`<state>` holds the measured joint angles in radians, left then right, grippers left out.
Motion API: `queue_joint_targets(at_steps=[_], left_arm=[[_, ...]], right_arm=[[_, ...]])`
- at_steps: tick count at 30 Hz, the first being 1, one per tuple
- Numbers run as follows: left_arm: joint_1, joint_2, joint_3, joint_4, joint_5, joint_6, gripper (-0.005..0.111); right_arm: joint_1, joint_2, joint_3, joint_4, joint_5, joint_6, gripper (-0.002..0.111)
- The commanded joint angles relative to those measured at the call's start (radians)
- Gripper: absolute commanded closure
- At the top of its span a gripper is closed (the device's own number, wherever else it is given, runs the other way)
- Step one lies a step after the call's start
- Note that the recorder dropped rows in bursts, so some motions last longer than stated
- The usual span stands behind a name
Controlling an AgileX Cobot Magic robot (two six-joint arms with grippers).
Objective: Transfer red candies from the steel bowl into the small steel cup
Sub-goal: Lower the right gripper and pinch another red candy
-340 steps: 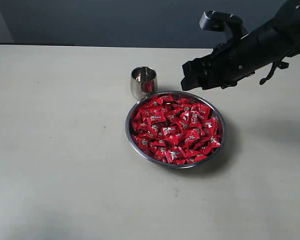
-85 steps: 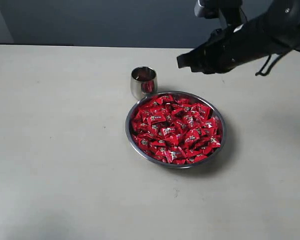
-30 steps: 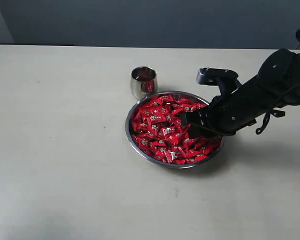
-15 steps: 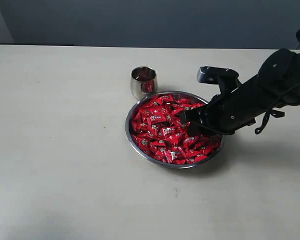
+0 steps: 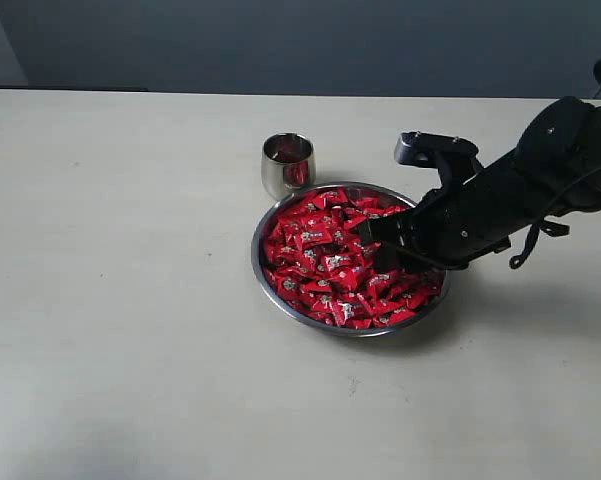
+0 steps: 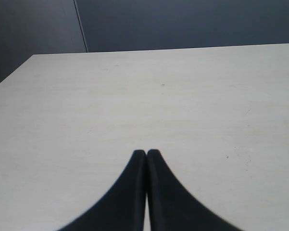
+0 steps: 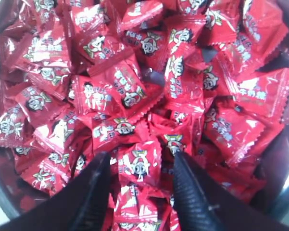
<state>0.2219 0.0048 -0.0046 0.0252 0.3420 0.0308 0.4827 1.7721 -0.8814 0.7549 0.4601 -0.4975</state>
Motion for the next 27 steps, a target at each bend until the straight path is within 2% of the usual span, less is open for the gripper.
queue_joint_targets(at_steps=[1, 10, 13, 20, 27], left_arm=[[-0.005, -0.005, 0.005, 0.002, -0.008, -0.001, 0.106], [-0.005, -0.005, 0.005, 0.002, -0.008, -0.001, 0.106], [-0.005, -0.005, 0.005, 0.002, -0.008, -0.001, 0.106], [-0.005, -0.005, 0.005, 0.002, -0.008, -0.001, 0.106], [-0.005, -0.005, 0.005, 0.002, -0.008, -0.001, 0.106]], right_arm=[[-0.004, 0.022, -0.002, 0.041, -0.001, -0.041, 0.067], [0.029, 0.05, -0.002, 0.066, -0.021, -0.077, 0.068], [0.047, 0.05, -0.002, 0.066, -0.03, -0.079, 0.077], [0.066, 0.05, -0.002, 0.042, -0.052, -0.079, 0.108], [0.066, 0.044, -0.017, 0.024, -0.04, -0.079, 0.109]])
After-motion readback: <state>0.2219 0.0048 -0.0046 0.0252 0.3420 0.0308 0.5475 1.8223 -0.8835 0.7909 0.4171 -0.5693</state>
